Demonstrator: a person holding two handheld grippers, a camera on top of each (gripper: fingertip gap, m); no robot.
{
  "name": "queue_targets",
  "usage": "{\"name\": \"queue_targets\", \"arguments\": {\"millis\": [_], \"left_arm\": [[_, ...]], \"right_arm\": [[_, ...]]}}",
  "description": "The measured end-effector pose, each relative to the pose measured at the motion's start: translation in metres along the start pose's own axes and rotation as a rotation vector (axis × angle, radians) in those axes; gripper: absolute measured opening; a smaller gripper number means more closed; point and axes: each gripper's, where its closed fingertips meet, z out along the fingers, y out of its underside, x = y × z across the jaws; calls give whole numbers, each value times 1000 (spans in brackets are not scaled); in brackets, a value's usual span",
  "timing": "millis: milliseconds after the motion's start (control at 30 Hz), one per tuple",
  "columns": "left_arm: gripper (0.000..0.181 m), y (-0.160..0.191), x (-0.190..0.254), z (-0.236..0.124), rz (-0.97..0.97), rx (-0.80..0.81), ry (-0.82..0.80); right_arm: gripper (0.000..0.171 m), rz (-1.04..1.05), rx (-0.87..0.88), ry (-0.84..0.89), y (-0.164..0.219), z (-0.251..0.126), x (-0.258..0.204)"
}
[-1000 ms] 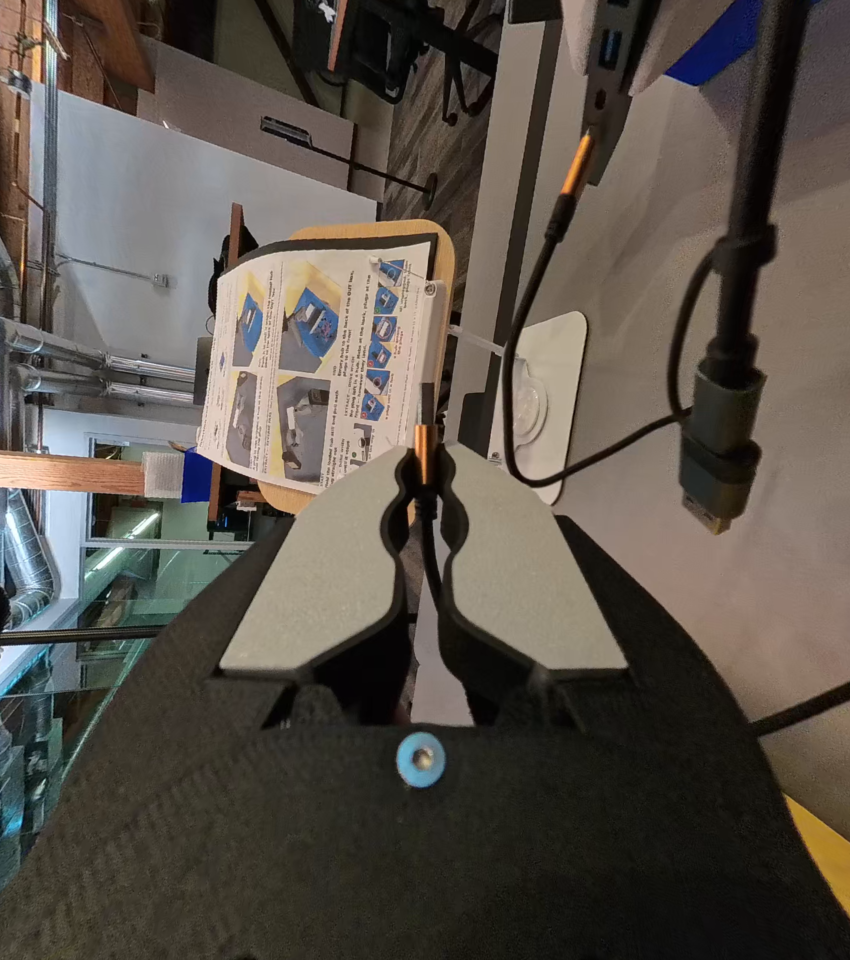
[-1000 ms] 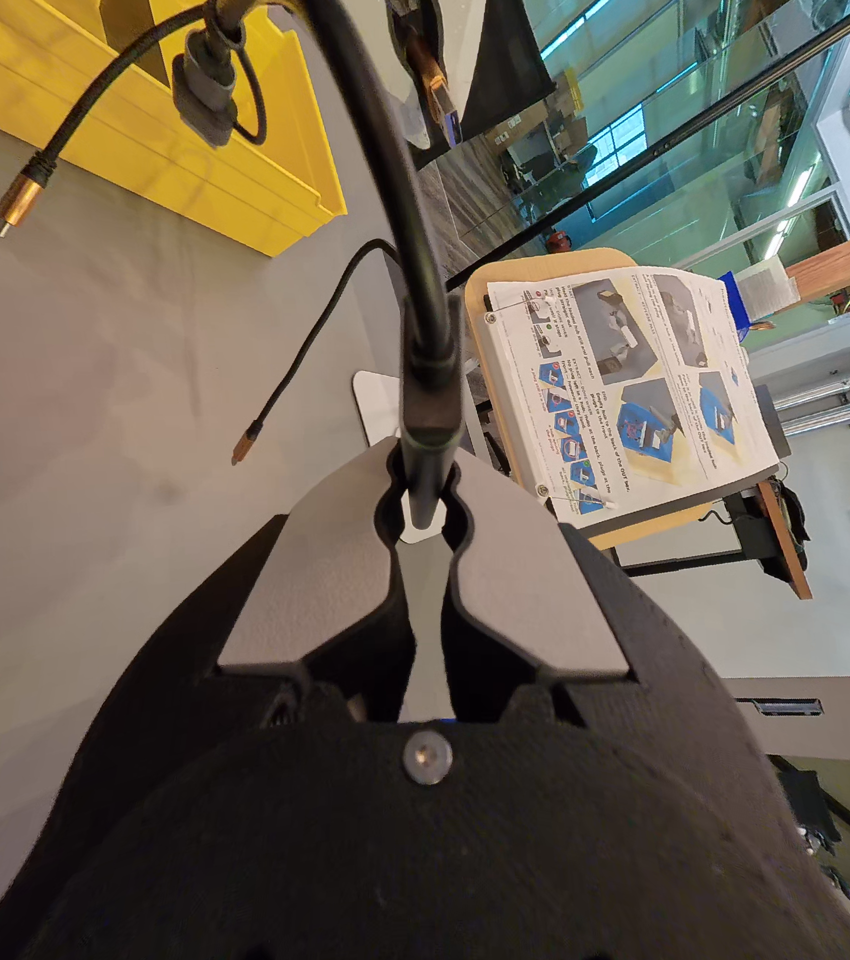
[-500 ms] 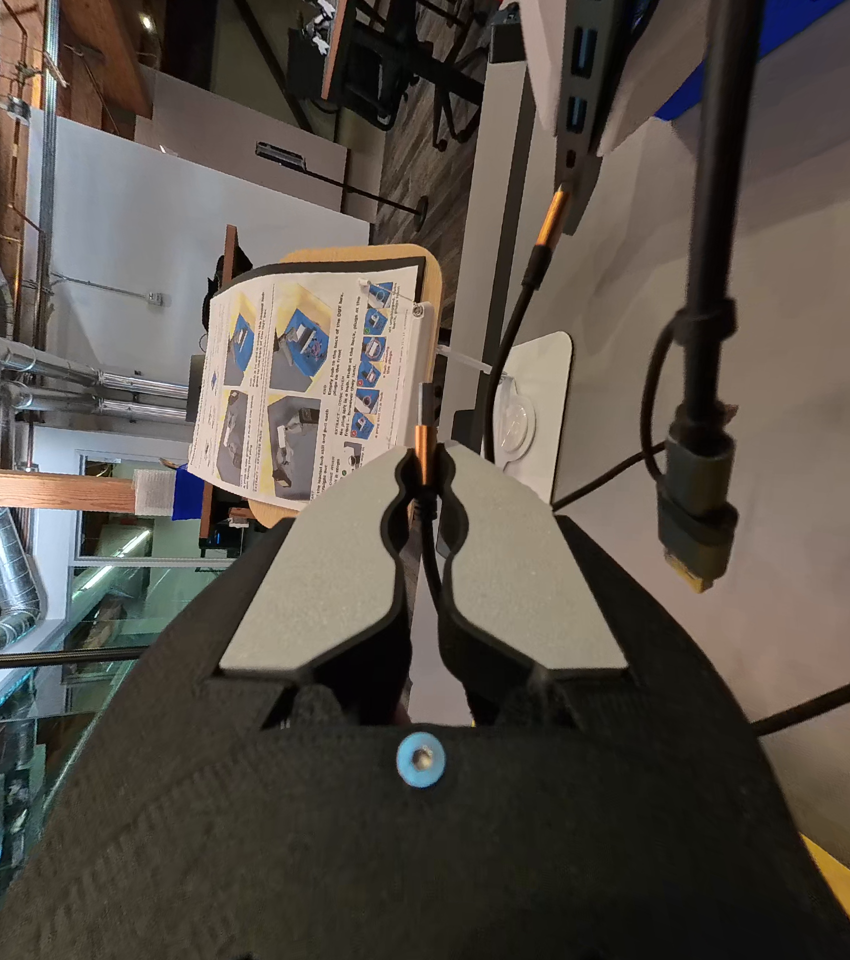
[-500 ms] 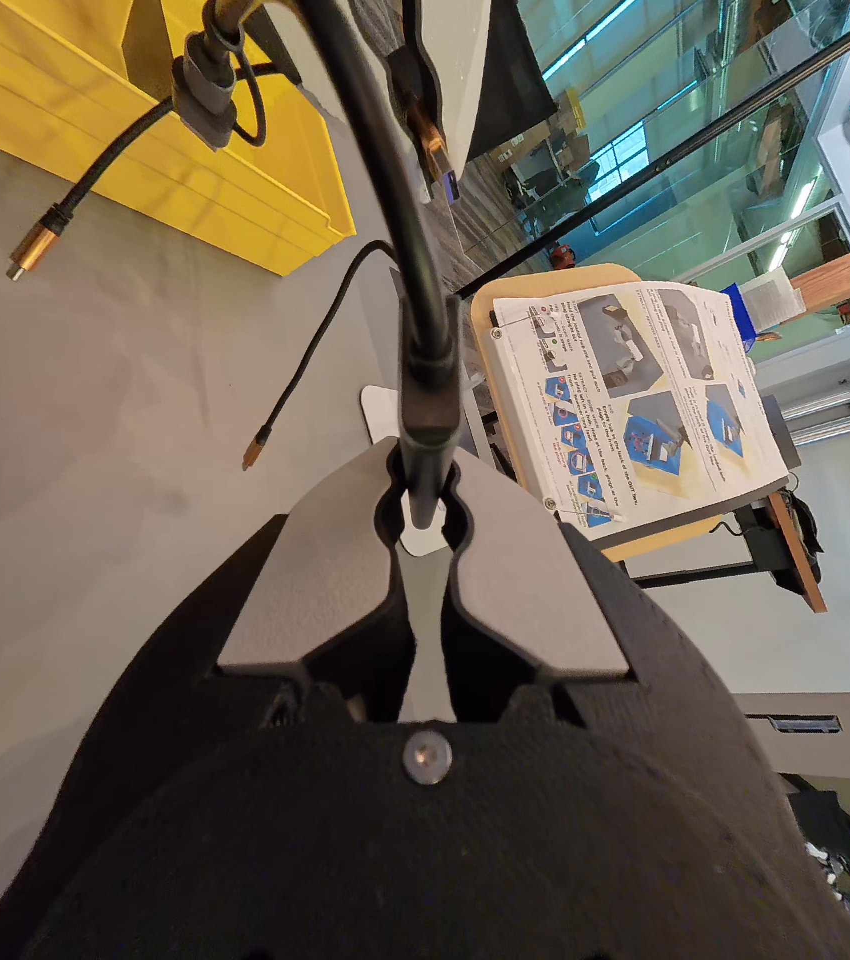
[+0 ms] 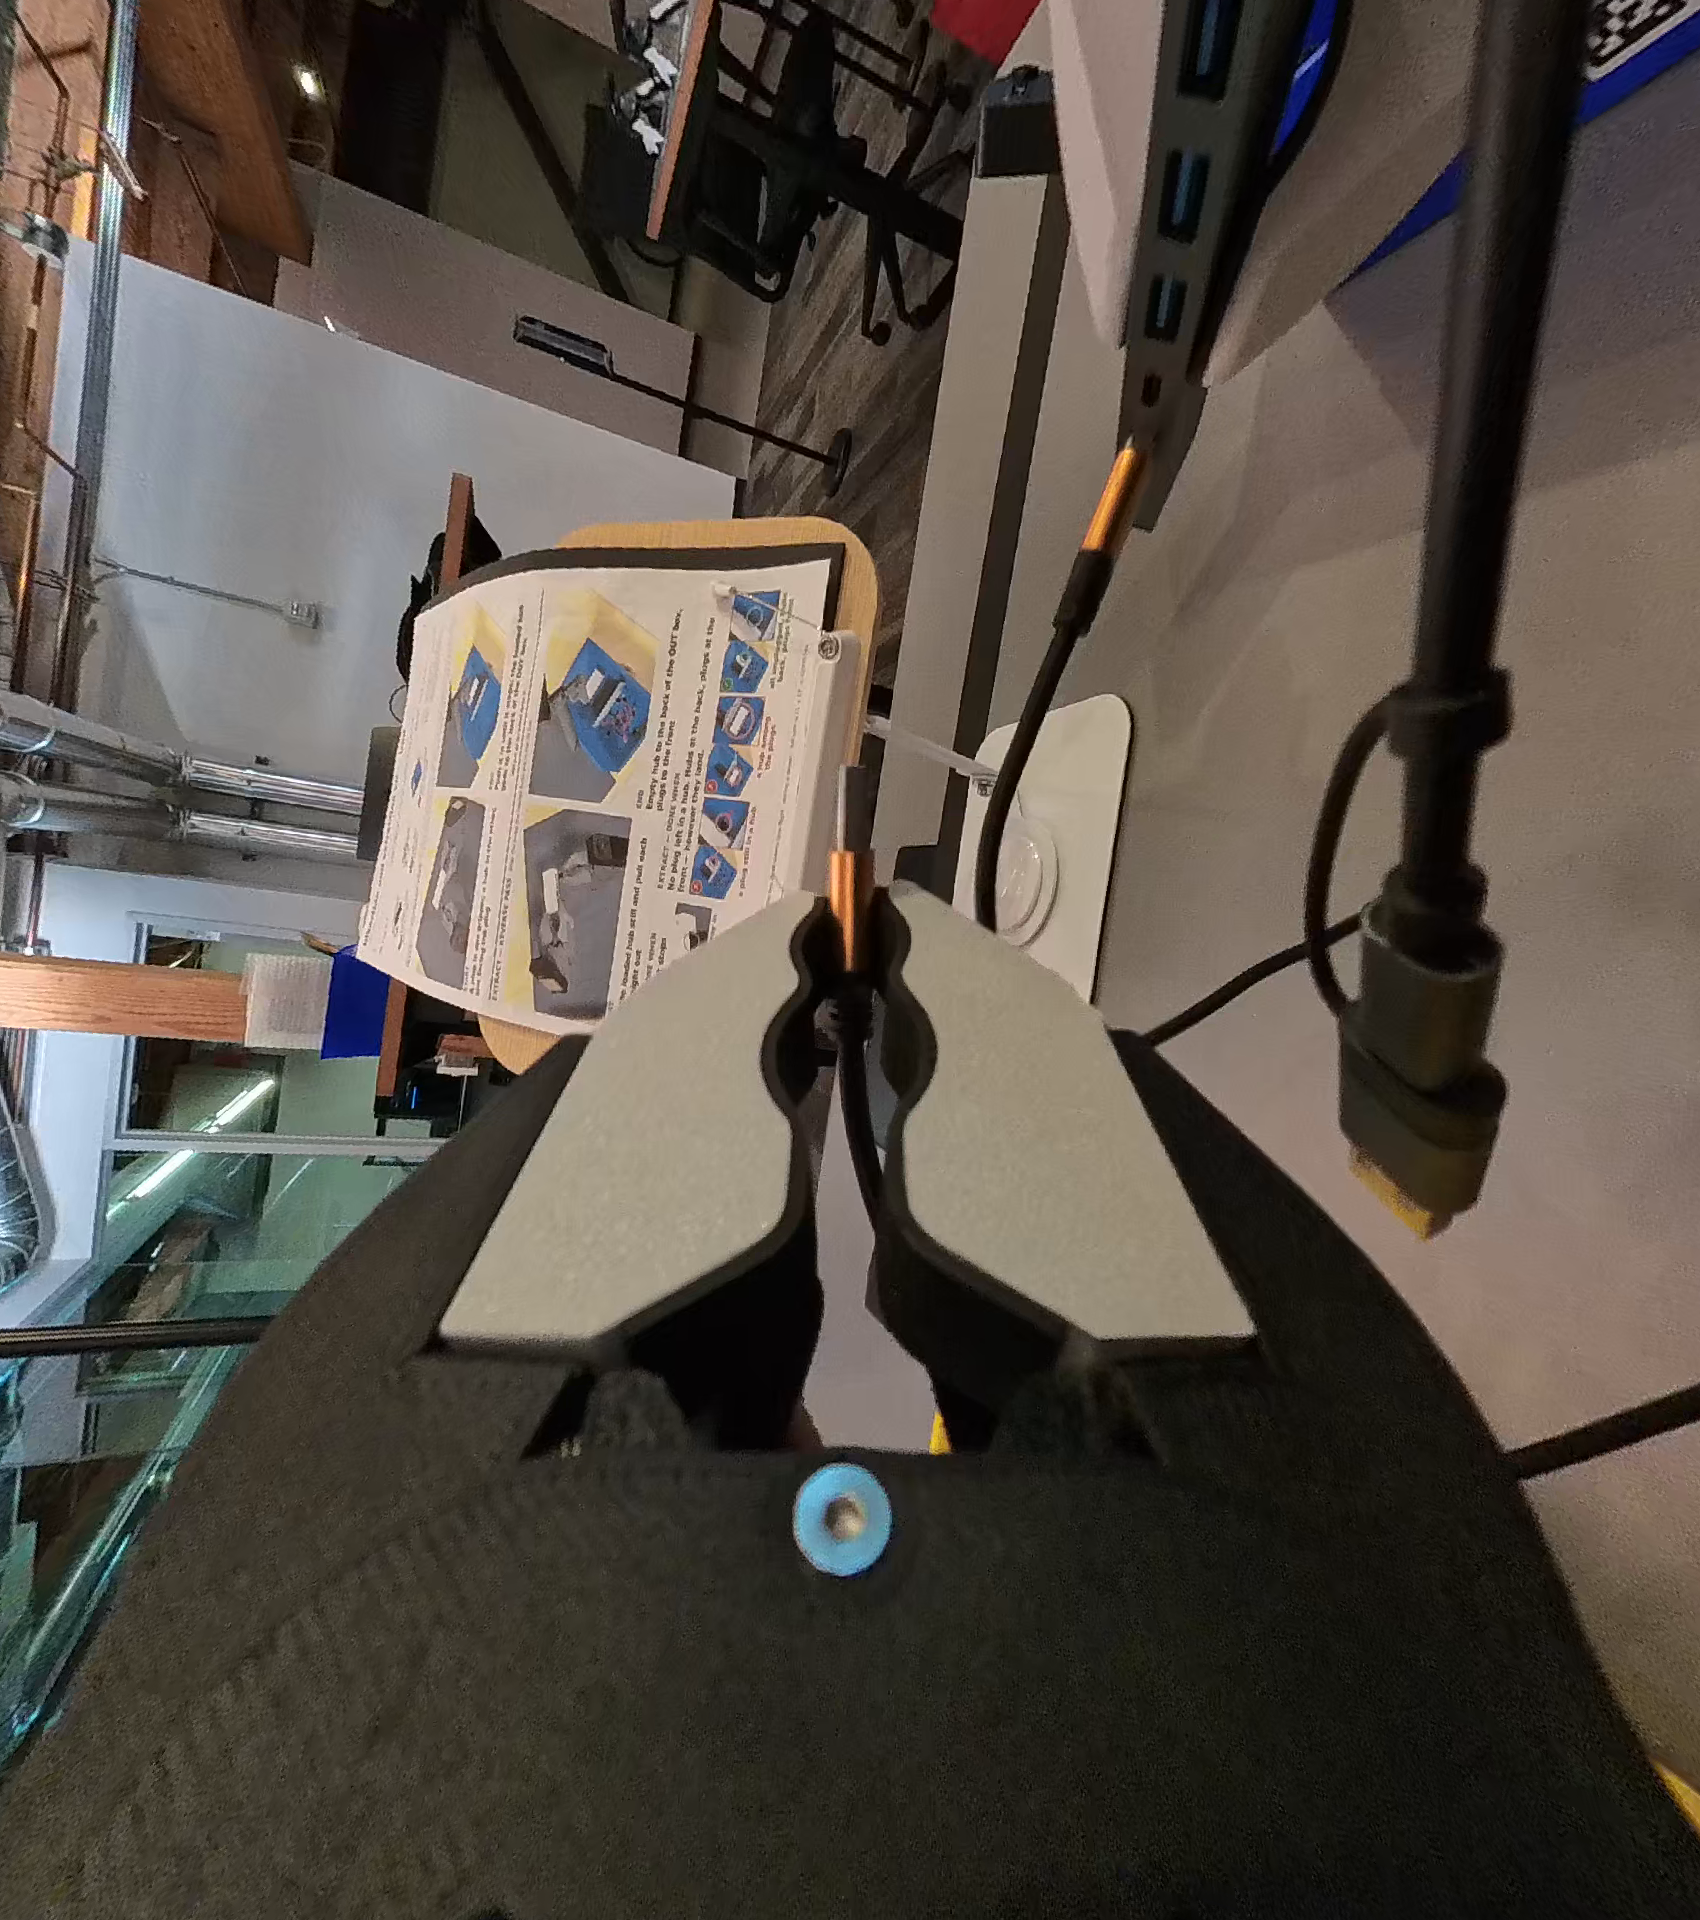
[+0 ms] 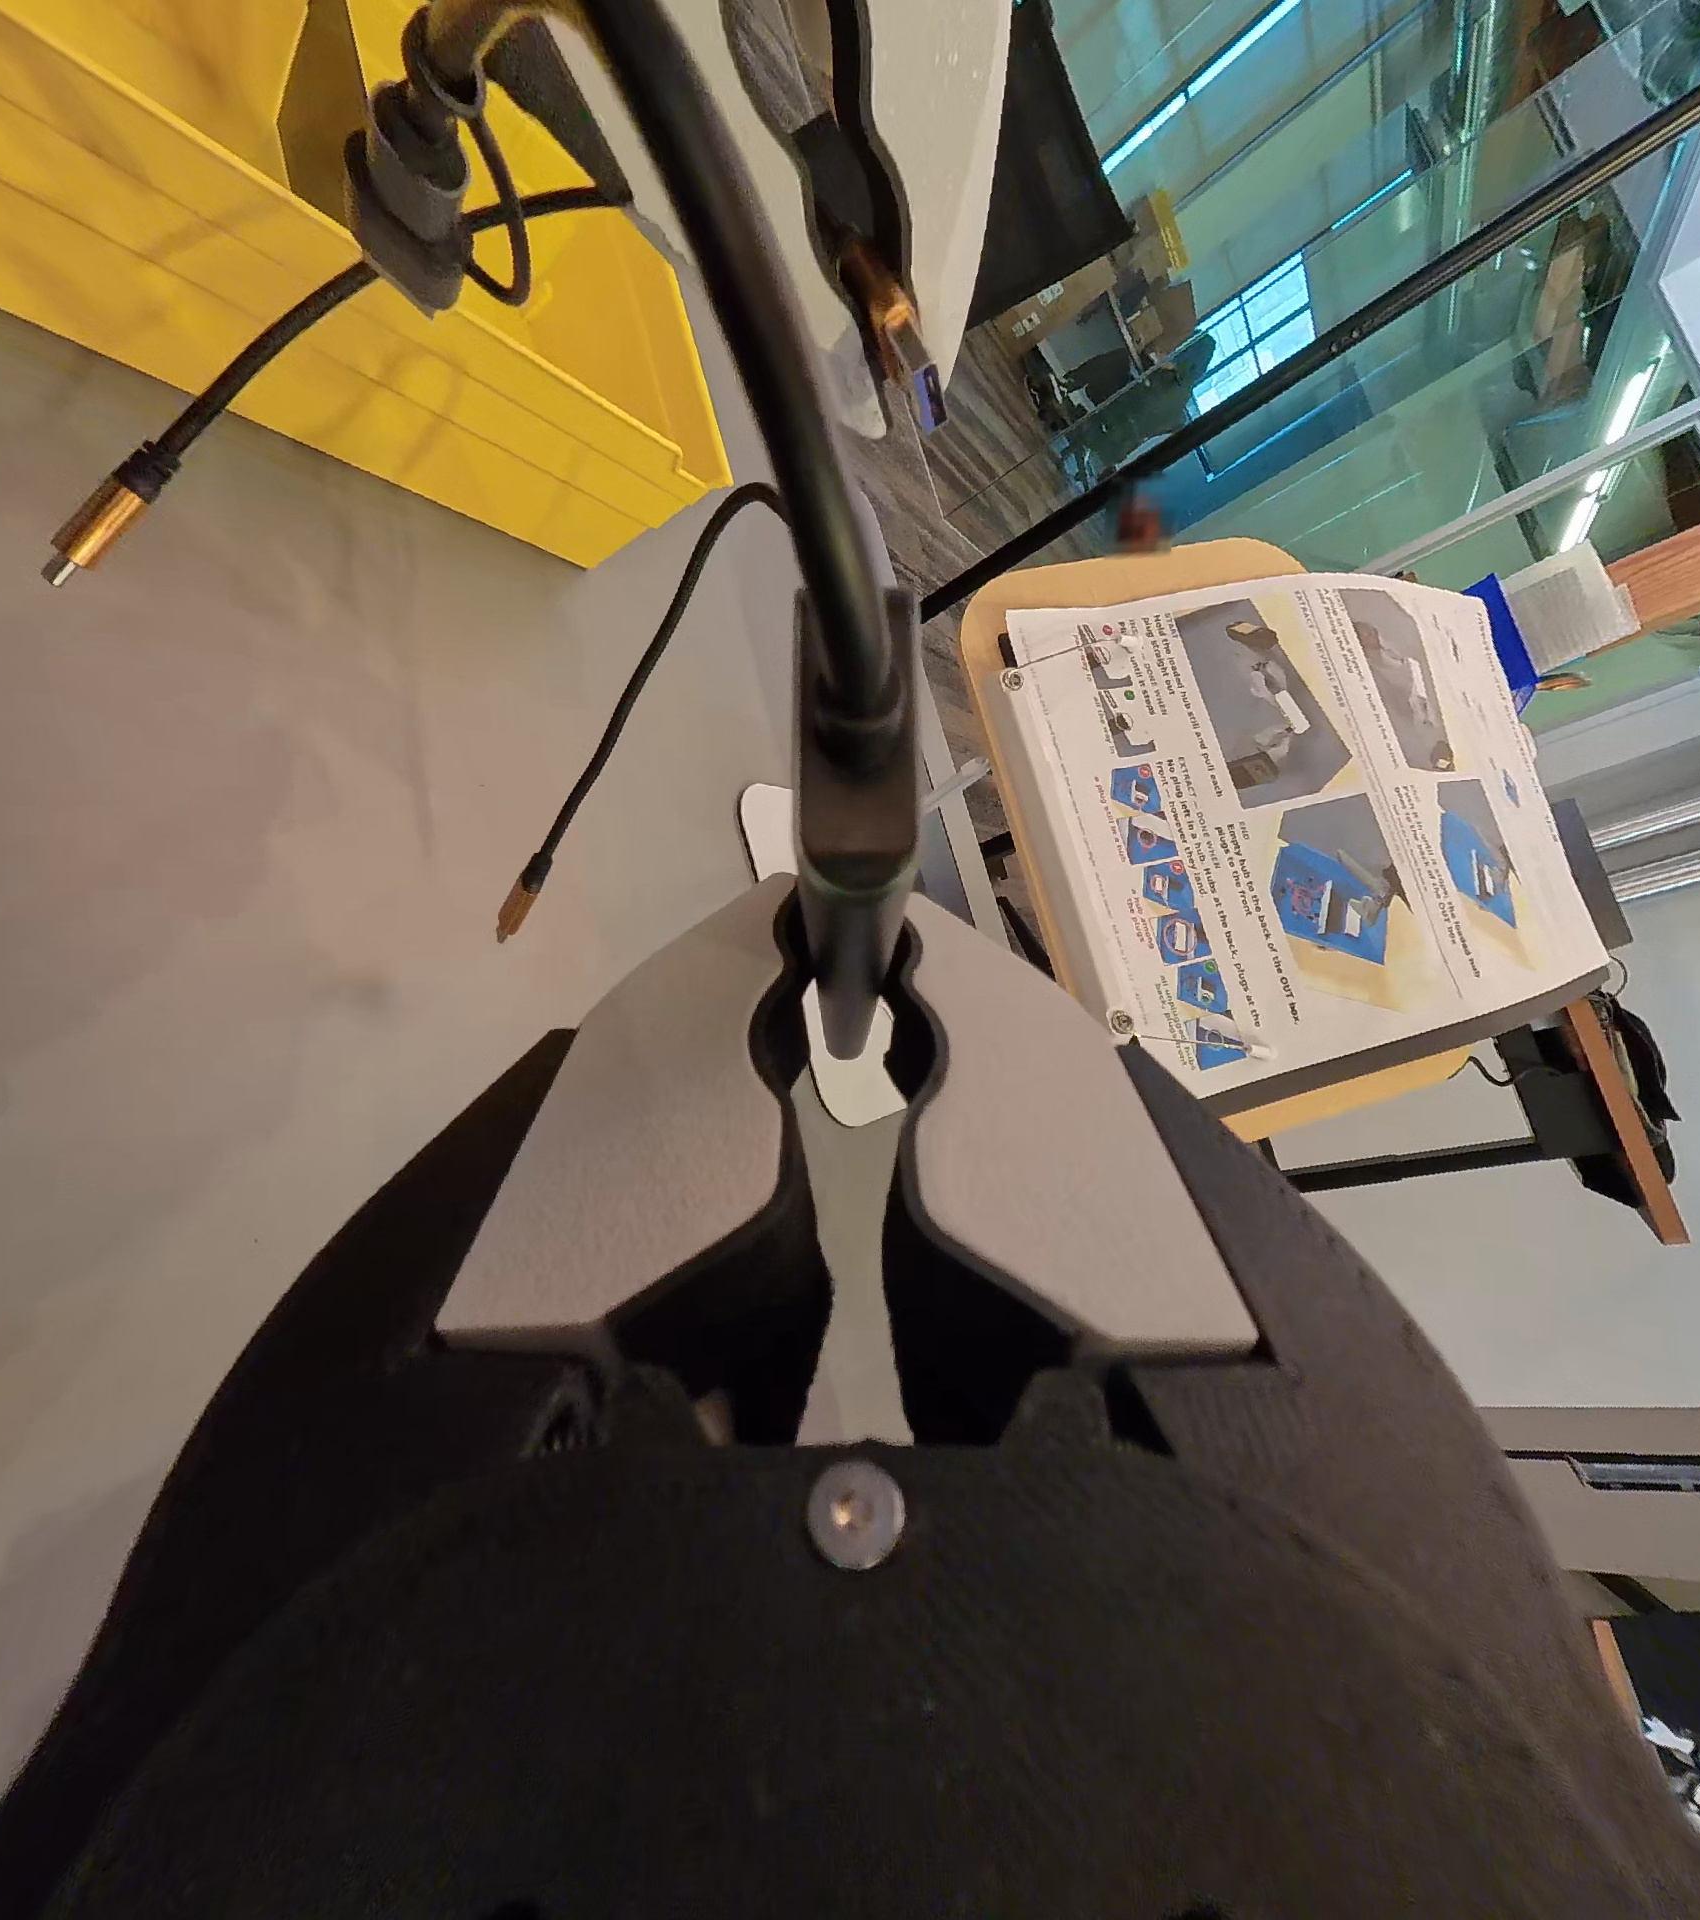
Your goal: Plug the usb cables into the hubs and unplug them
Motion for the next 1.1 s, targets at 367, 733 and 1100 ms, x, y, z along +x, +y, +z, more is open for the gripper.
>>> {"name": "queue_targets", "arguments": {"millis": [367,733,1100], "left_arm": [[7,-8,8,3,18,29,12],[7,-20,11,1,2,81,20],[7,-29,12,-1,-7,112,20]], "right_arm": [[10,-12,7,-16,-5,3,-6],[10,-12,7,-33,-9,7,-12],[11,-4,-16,-57,-6,13,-18]]}}
